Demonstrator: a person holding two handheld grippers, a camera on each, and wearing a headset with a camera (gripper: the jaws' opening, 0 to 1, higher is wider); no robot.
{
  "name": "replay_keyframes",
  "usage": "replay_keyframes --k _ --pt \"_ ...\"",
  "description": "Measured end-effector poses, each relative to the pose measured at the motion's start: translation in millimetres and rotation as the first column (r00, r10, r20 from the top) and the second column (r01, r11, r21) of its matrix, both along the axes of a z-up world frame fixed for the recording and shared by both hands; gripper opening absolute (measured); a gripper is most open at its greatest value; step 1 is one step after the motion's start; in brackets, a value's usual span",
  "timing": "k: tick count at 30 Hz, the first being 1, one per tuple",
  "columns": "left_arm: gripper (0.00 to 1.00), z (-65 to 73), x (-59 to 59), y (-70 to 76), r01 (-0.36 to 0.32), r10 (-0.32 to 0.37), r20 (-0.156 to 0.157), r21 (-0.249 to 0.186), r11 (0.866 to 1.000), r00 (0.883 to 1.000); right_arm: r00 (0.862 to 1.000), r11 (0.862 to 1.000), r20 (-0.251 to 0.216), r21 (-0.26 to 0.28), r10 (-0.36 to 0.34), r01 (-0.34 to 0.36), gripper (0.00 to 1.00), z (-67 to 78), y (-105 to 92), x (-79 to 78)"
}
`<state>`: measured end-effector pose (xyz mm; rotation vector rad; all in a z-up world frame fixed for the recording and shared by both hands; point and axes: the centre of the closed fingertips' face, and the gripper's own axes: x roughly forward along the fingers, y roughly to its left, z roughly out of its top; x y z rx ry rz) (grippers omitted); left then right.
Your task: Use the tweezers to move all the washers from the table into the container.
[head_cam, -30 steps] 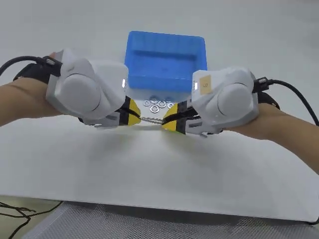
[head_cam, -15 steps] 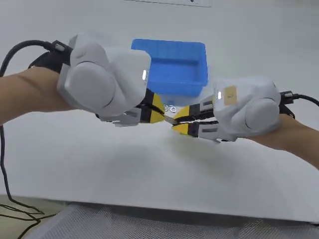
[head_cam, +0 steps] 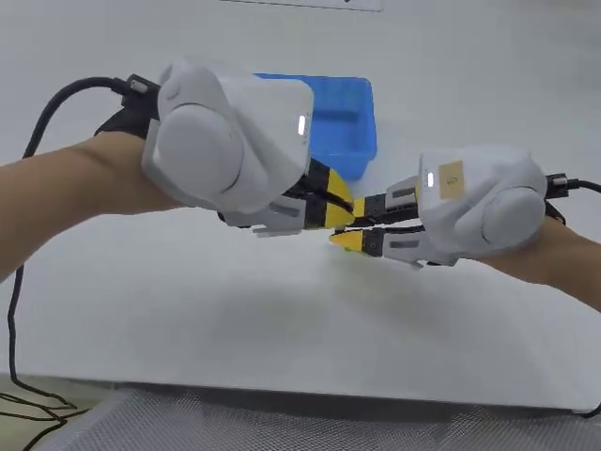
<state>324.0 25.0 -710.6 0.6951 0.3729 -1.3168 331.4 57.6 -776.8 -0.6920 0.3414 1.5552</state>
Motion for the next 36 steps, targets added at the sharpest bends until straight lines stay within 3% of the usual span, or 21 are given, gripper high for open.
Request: replay_keyframes --k 7,13,21,26,36 --pt "0.05 0.4 3.5 -5.4 -0.009 0.008 -0.013 -0.059 0.998 1.000 1.000 1.000 -0.021 0.015 -0.006 0.006 0.07 0.6 -0.6 0.9" --pt "0.04 1.6 3.4 -2.3 -0.039 0.034 -0.054 -0.096 0.995 0.998 1.000 1.000 -0.013 0.013 0.002 -0.002 0.08 1.5 1.4 -0.3" --pt "0.04 5.3 -5.4 6.0 -0.056 0.052 -0.048 -0.096 0.994 0.997 1.000 1.000 -0.010 0.016 0.010 -0.010 0.09 2.4 10.7 -5.9" --pt "0.04 8.2 -8.6 14.0 -0.079 0.073 -0.062 -0.103 0.991 0.995 1.000 1.000 -0.012 0.028 0.005 -0.004 0.12 3.8 15.0 -7.4" --pt "0.04 12.3 -10.1 35.2 -0.140 0.135 -0.057 -0.110 0.984 0.989 0.998 0.998 -0.035 0.033 -0.049 0.050 0.29 2.7 12.3 -2.9"
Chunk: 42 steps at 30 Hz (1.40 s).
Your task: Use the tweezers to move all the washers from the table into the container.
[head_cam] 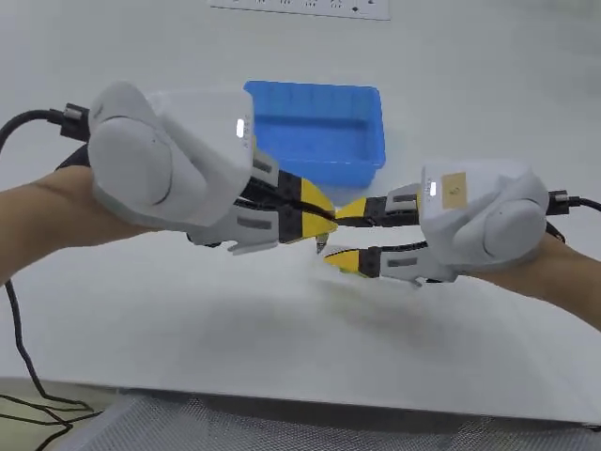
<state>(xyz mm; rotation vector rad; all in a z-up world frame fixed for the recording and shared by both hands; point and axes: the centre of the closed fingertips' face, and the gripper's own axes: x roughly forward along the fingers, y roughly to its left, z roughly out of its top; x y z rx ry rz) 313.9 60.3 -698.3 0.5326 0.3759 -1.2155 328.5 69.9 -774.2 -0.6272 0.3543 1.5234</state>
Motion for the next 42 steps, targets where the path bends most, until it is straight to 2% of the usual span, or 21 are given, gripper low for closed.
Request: replay_keyframes --k 8,11,13,17,23,30,38,42 --pt "0.04 6.0 9.2 20.3 -0.066 0.066 0.019 -0.006 0.998 0.998 0.999 0.999 -0.020 0.001 -0.042 0.042 0.35 -4.5 -7.9 1.3" --pt "0.05 7.9 13.7 25.9 -0.082 0.082 0.029 -0.006 0.997 0.996 0.999 0.998 -0.012 0.012 -0.053 0.053 0.35 -4.8 -10.4 1.9" --pt "0.05 9.0 16.7 29.8 -0.093 0.093 0.032 -0.013 0.996 0.995 0.997 0.997 -0.034 0.023 -0.073 0.074 0.36 -4.9 -10.7 1.9" --pt "0.05 8.9 22.3 35.4 -0.105 0.106 0.037 -0.025 0.994 0.994 0.996 0.996 -0.031 0.019 -0.081 0.082 0.41 -7.2 -12.2 3.1" --pt "0.05 5.4 25.1 33.6 -0.110 0.111 0.026 -0.038 0.993 0.993 0.994 0.995 -0.039 0.030 -0.099 0.100 0.43 -5.6 -12.5 5.8" --pt "0.05 -0.3 26.5 31.5 -0.115 0.115 -0.004 -0.059 0.992 0.993 0.993 0.994 -0.054 0.027 -0.104 0.105 0.45 -7.8 -14.3 5.2" --pt "0.05 -5.7 30.6 33.1 -0.123 0.122 -0.012 -0.052 0.991 0.992 0.992 0.994 -0.066 0.023 -0.106 0.108 0.45 -10.9 -15.0 3.5" --pt "0.05 -5.1 32.7 32.1 -0.127 0.125 -0.022 -0.066 0.990 0.992 0.992 0.994 -0.073 0.019 -0.103 0.105 0.45 -12.6 -15.3 2.3"
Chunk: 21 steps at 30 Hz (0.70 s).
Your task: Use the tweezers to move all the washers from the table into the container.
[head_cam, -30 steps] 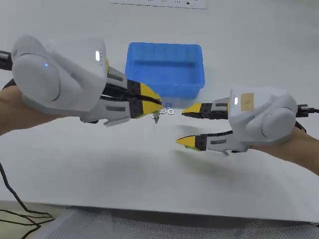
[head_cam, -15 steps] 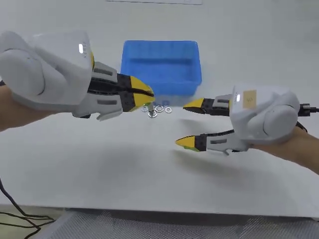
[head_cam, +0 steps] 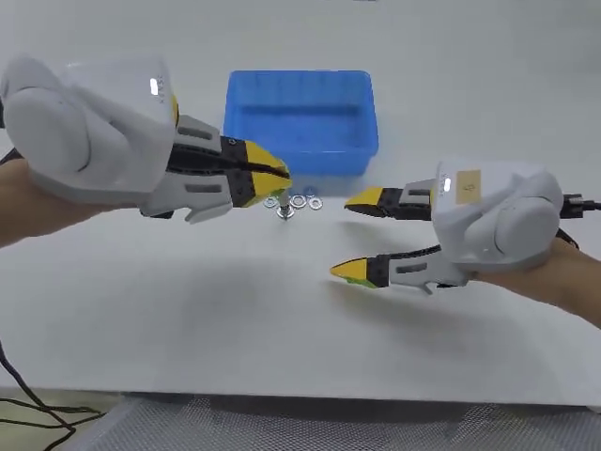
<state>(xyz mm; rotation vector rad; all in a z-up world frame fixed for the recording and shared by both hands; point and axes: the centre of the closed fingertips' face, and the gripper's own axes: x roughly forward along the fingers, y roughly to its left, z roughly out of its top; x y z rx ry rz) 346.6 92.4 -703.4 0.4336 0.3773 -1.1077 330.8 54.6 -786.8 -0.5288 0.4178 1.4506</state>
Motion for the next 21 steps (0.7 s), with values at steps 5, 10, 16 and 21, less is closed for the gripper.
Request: replay_keyframes --k 5,10,16,21 --pt "0.05 0.3 0.6 1.2 0.014 -0.014 -0.034 -0.007 1.000 0.999 1.000 1.000 -0.005 0.004 0.001 -0.001 0.45 0.9 1.7 1.4" --pt "0.05 0.2 3.3 4.8 0.013 -0.014 -0.059 -0.007 1.000 0.998 1.000 1.000 -0.011 0.014 -0.001 0.001 0.45 2.6 5.1 3.6" --pt "0.05 -0.2 1.6 2.7 0.024 -0.026 -0.091 -0.020 1.000 0.995 1.000 1.000 -0.015 0.026 0.001 0.000 0.44 6.5 10.6 4.1" --pt "0.05 -0.1 6.3 2.8 0.017 -0.022 -0.148 -0.039 0.999 0.989 1.000 0.999 -0.027 0.047 -0.004 0.005 0.43 11.7 18.6 7.6"
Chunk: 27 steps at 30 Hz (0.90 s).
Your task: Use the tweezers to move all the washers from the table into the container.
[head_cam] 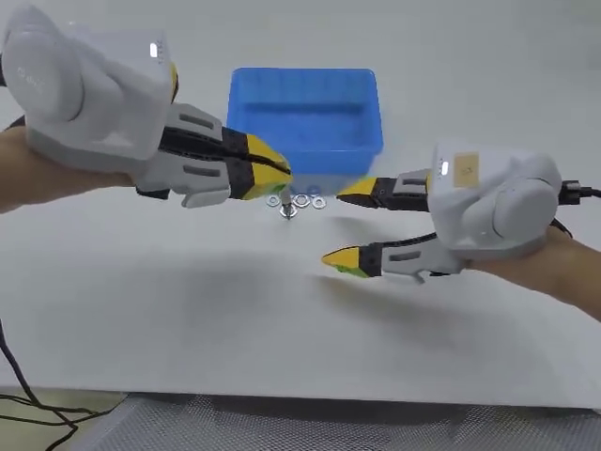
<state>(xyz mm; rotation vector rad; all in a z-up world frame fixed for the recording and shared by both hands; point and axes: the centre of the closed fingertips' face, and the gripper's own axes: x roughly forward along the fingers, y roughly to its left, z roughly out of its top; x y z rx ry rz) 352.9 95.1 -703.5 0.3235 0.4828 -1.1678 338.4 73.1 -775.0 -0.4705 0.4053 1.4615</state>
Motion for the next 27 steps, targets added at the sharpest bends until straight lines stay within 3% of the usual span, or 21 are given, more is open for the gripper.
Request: replay_keyframes --k 13,20,27 --pt "0.05 -1.6 3.0 3.7 0.035 -0.036 -0.094 -0.010 0.999 0.995 0.998 0.997 -0.018 0.041 0.061 -0.060 0.41 9.3 40.7 8.9" --pt "0.05 -1.6 1.6 1.6 0.045 -0.046 -0.093 -0.011 0.999 0.995 0.996 0.996 -0.026 0.038 0.080 -0.078 0.37 5.8 47.8 4.9" --pt "0.05 -1.4 -5.6 -1.2 0.099 -0.097 -0.058 0.035 0.994 0.994 0.997 0.996 -0.024 0.042 0.080 -0.079 0.32 6.6 50.1 8.7"
